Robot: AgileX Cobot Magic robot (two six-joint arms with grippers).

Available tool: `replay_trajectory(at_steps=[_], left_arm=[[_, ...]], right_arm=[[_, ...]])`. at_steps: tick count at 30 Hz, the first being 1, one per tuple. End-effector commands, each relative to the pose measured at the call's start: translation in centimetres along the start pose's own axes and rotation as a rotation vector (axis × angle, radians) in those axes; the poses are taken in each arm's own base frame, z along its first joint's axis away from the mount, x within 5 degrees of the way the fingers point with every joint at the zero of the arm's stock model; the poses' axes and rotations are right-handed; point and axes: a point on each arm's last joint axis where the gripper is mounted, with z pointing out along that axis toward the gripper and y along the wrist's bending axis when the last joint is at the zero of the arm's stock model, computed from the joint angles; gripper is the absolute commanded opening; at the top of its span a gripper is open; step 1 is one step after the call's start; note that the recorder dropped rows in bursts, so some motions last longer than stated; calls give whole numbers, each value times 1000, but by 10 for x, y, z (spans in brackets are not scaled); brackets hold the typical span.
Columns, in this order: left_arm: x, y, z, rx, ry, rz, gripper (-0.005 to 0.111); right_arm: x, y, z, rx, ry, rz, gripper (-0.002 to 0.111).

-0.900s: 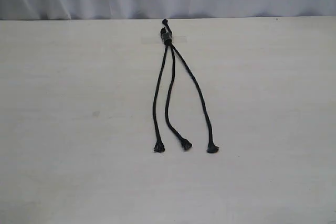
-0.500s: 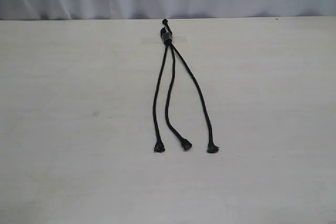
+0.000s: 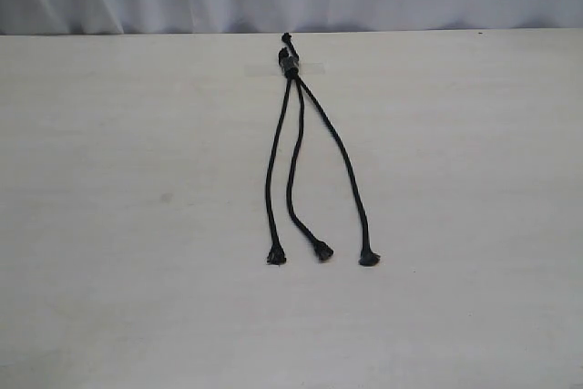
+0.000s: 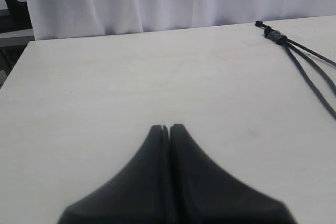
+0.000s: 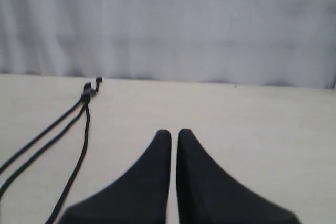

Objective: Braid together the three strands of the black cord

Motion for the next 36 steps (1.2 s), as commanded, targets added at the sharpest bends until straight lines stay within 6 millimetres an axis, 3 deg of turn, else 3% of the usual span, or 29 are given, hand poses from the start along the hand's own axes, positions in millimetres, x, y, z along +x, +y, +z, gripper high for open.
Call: replay_trajectory(at_steps=[1, 5, 14, 21, 23, 25, 28, 32, 36], left_arm=[[-2, 0, 0, -3, -30, -4, 0], [-11, 0, -1, -4, -133, -4, 0], [-47, 1, -13, -7, -551, -4, 0], [-50, 1, -16, -7, -599, -23, 0], [-56, 1, -18, -2, -552, -58, 0], [-80, -1, -24, 2, -453, -31, 0], [-114, -1, -18, -10, -232, 26, 0], [-146, 0, 1, -26, 61, 55, 0], [-167, 1, 34, -26, 348, 50, 0]], right_arm=[[-13, 1, -1, -7, -154, -6, 4], [-21, 1, -3, -10, -239, -6, 4], [-26, 1, -4, -13, -302, -6, 4], [-35, 1, -5, -9, -248, -6, 4], [-58, 1, -4, -5, -175, -5, 4], [-83, 0, 5, 0, -63, -5, 4], [-112, 0, 26, 6, 141, -1, 4], [-133, 2, 57, 0, 292, 31, 4], [-139, 3, 87, -3, 345, 46, 4]])
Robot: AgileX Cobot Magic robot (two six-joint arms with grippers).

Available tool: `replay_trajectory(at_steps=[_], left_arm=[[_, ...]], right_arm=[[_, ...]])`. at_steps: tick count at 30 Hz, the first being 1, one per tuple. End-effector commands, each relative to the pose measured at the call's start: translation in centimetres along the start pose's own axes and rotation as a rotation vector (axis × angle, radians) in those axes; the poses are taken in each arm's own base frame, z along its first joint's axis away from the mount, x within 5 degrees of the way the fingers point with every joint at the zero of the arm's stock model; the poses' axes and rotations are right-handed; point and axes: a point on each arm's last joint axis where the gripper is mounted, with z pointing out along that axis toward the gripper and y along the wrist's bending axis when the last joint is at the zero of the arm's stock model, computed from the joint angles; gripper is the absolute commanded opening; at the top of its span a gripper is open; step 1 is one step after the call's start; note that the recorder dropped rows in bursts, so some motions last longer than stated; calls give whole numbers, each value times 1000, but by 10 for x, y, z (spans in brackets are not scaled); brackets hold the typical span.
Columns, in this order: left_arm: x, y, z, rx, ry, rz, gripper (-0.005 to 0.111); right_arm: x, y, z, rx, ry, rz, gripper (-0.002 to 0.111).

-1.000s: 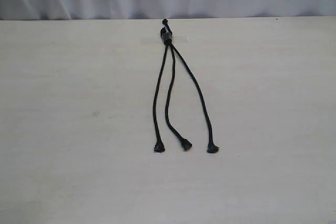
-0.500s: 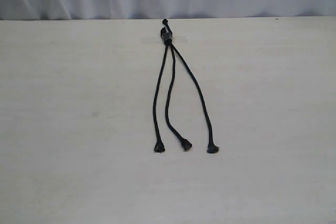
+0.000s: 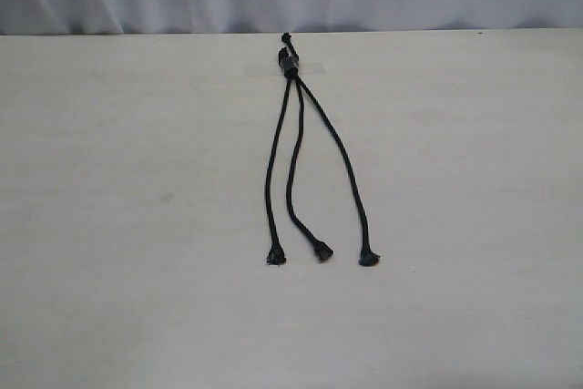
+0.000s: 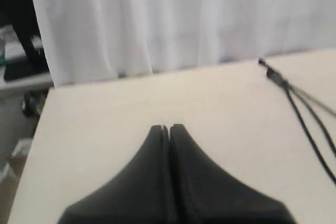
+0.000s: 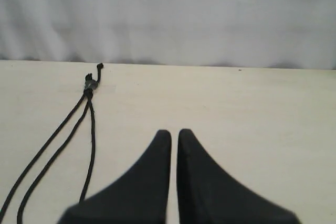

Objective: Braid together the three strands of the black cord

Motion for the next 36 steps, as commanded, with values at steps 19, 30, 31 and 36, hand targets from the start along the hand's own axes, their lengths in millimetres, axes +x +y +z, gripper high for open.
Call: replay_trajectory(at_steps=[19, 30, 31, 36], left_arm=[[13, -13, 124, 100, 743, -145, 0], [36, -50, 151, 176, 875, -50, 0], [36, -50, 151, 175, 870, -46, 0], [36, -50, 152, 173, 867, -43, 0]], right_arm=[[-16, 28, 154, -192, 601, 105, 4], [34, 165, 232, -402, 875, -261, 4], [42, 182, 236, -400, 900, -326, 4], [83, 221, 248, -360, 1014, -517, 28]])
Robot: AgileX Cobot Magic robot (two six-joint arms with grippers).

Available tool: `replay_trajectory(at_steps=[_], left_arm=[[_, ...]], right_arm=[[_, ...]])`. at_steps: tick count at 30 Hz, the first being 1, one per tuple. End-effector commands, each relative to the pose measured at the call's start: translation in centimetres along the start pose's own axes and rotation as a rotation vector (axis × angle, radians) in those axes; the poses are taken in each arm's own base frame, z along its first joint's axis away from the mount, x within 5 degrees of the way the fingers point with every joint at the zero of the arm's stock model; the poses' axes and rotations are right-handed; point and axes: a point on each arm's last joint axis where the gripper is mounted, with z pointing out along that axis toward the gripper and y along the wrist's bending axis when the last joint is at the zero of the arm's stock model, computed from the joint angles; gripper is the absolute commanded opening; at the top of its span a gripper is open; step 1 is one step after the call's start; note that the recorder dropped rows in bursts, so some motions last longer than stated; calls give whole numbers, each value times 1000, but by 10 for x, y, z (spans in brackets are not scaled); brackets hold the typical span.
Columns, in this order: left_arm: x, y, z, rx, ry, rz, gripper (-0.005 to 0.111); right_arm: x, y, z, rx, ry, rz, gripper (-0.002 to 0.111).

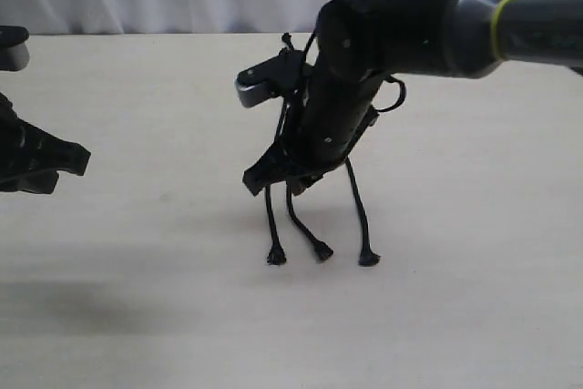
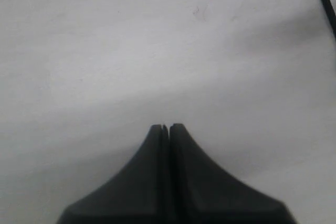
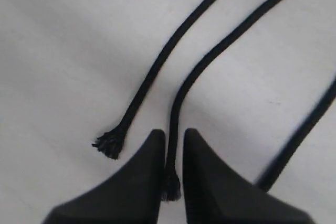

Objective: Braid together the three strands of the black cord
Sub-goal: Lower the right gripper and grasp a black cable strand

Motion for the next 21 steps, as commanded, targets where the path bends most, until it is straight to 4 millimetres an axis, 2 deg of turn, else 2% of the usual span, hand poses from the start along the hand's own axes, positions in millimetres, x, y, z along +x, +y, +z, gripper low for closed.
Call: replay_trajectory(at_steps=[1, 9, 15, 16, 20, 21], left_arm=[[-2, -2, -1, 3, -18, 0, 0], [-3, -2, -1, 4, -27, 0, 0], [-3, -2, -1, 4, -27, 0, 0], [-3, -2, -1, 4, -25, 0, 0], [-3, -2, -1, 4, -22, 0, 0], [-3, -2, -1, 4, -22, 0, 0]], right_arm=[[-2, 13, 24, 46, 85, -55, 30], [4, 12, 61, 45, 164, -50, 30], [6, 11, 68, 46, 184, -50, 30], [6, 11, 68, 46, 184, -50, 29], [6, 11, 68, 46, 184, -50, 4], [6, 11, 68, 46, 184, -50, 4]])
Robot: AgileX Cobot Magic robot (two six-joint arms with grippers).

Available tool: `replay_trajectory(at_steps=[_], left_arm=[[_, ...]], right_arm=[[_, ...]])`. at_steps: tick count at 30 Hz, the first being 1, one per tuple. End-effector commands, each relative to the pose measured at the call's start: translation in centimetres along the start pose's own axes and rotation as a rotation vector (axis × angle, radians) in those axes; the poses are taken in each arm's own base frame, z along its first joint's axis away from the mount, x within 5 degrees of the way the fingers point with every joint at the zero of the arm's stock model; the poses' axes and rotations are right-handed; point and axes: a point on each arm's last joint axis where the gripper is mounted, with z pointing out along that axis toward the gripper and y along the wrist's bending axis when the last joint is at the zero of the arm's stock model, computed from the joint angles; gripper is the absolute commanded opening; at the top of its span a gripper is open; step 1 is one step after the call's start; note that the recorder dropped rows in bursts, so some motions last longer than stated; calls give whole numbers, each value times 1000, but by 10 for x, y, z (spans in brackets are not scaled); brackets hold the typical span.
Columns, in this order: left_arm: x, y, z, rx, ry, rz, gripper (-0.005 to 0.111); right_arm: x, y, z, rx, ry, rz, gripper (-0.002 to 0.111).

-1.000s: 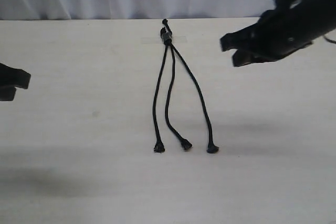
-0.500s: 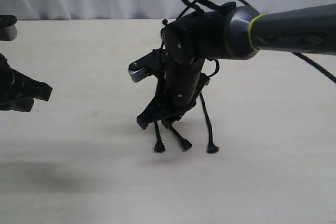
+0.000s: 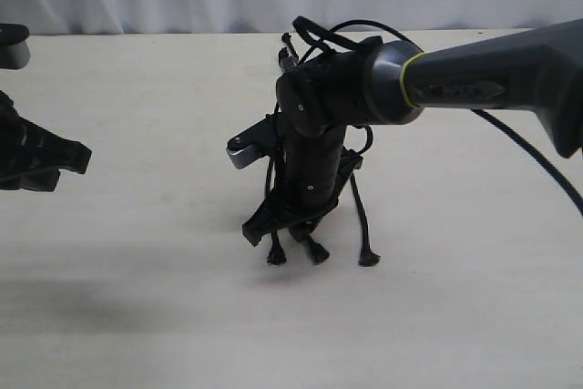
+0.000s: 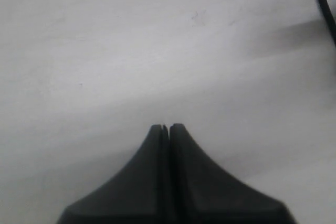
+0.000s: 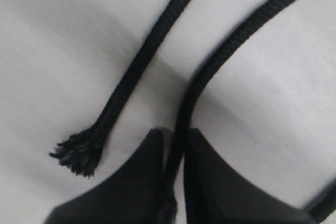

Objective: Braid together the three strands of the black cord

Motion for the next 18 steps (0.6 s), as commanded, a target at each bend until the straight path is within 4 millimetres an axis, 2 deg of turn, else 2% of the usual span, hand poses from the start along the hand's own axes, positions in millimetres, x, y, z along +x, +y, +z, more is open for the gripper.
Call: replay_trajectory(at_steps=[1, 4, 6, 11, 13, 16, 18], left_arm=[[-2, -2, -1, 3, -10, 0, 0], [-2, -2, -1, 3, -10, 0, 0], [-2, -2, -1, 3, -10, 0, 0], [-2, -2, -1, 3, -14, 0, 0], [-2, -3, -1, 5, -16, -2, 0], [-3, -3, -1, 13, -30, -8, 0], [-4, -3, -1, 15, -32, -10, 0]], right_arm=[[-2, 0, -2, 5, -11, -1, 4], [-2, -1, -3, 5, -3, 1, 4], [-5, -1, -13, 5, -8, 1, 4], [-20, 0, -57, -10, -115, 40, 4], [-24, 6, -70, -73, -148, 74, 4], [-30, 17, -74, -203, -190, 122, 4], [-34, 24, -67, -292, -201, 161, 4]])
